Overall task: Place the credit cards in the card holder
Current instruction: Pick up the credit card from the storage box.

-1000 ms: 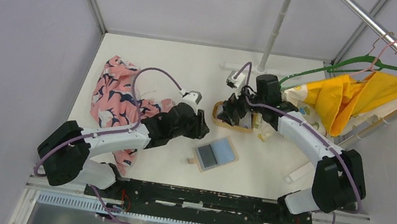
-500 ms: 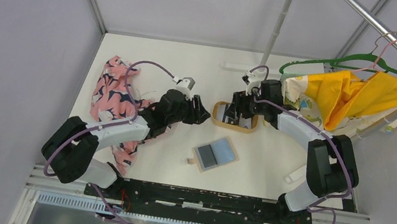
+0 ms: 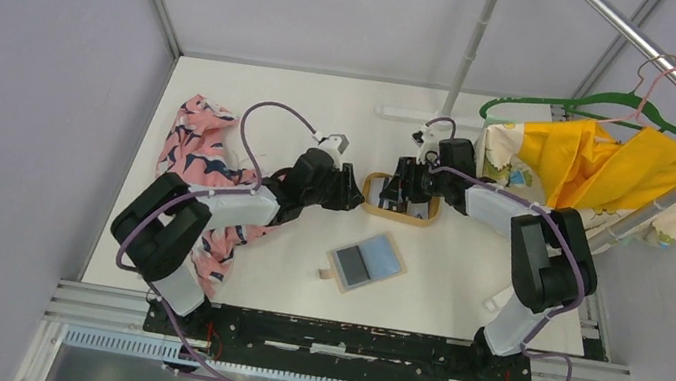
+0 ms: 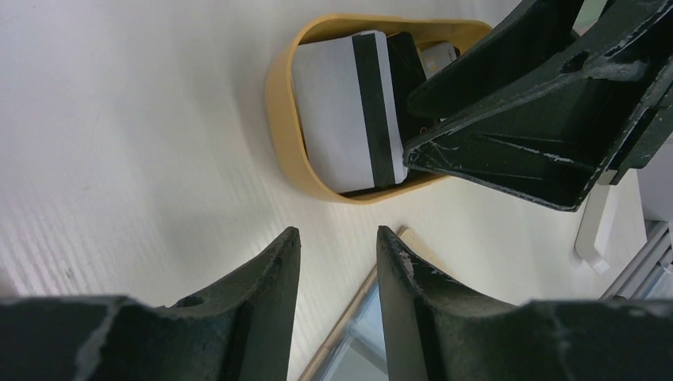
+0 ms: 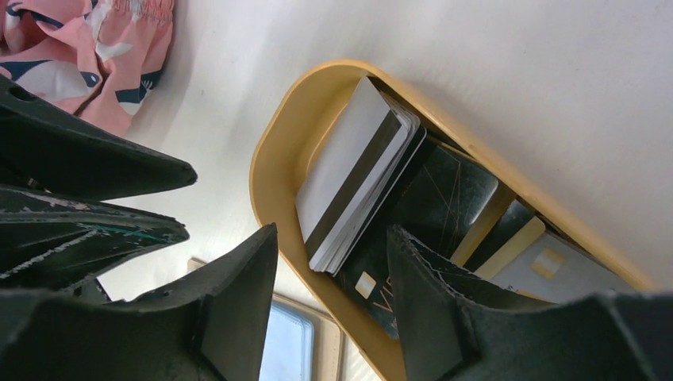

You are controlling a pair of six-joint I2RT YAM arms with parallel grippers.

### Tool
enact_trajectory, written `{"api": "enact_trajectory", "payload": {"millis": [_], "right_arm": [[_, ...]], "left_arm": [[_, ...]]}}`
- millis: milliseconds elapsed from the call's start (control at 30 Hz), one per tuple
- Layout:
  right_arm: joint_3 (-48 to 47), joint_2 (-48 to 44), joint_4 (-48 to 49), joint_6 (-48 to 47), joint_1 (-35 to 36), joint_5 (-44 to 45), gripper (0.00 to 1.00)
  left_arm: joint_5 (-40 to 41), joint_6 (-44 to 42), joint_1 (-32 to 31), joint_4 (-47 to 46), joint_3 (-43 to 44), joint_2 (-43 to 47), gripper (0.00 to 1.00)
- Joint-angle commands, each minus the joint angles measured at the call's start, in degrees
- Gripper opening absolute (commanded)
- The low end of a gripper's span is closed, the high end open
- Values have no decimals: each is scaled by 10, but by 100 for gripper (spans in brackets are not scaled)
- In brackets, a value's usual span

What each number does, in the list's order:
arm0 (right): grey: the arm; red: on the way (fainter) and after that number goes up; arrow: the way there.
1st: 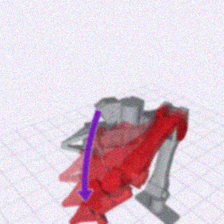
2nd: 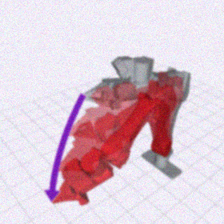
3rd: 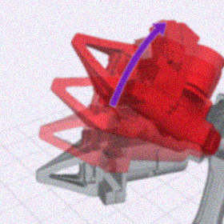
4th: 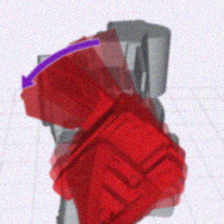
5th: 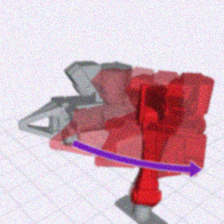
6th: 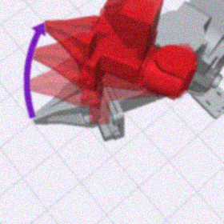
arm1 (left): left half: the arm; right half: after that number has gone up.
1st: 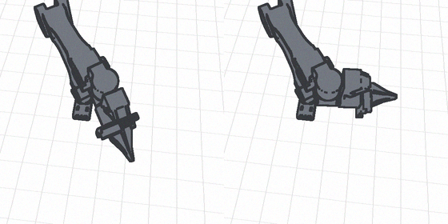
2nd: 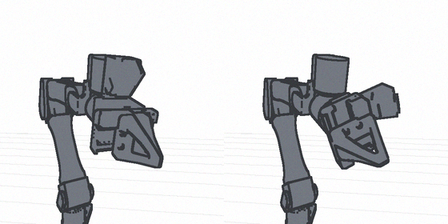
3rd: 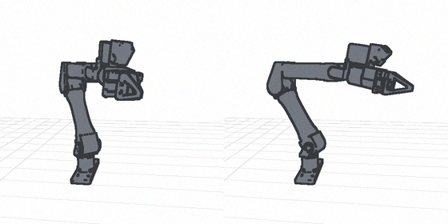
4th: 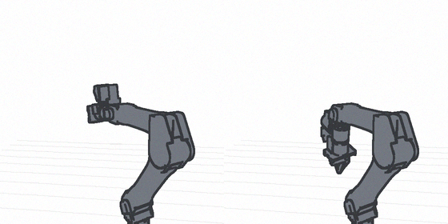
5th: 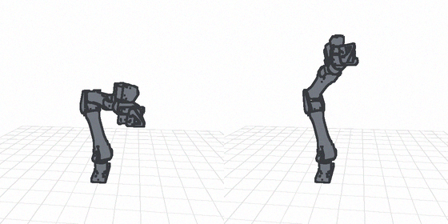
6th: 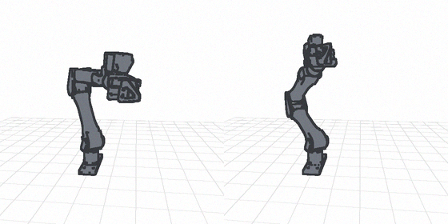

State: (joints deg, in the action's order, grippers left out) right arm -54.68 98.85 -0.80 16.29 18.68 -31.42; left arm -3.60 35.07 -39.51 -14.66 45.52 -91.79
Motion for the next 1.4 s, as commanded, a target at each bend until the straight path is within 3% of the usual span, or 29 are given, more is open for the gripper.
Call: {"api": "enact_trajectory", "payload": {"millis": [0,100,467,667,1067,1367], "right_arm": [[-32,28,25,32,-3,-28,58],[-39,41,28,42,-3,-36,53],[-36,60,73,114,-9,-33,52],[-15,70,129,170,-9,-83,36],[-45,92,50,119,-8,-21,47],[-51,119,60,135,-4,-49,47]], "left_arm": [[-8,-36,3,-11,44,-30,47],[-11,-40,7,-7,61,-52,47],[-39,-46,13,1,103,-111,35],[-51,-47,14,1,108,-118,34],[-82,-43,13,-20,105,-109,34],[-56,-49,14,-22,71,-50,34]]}}
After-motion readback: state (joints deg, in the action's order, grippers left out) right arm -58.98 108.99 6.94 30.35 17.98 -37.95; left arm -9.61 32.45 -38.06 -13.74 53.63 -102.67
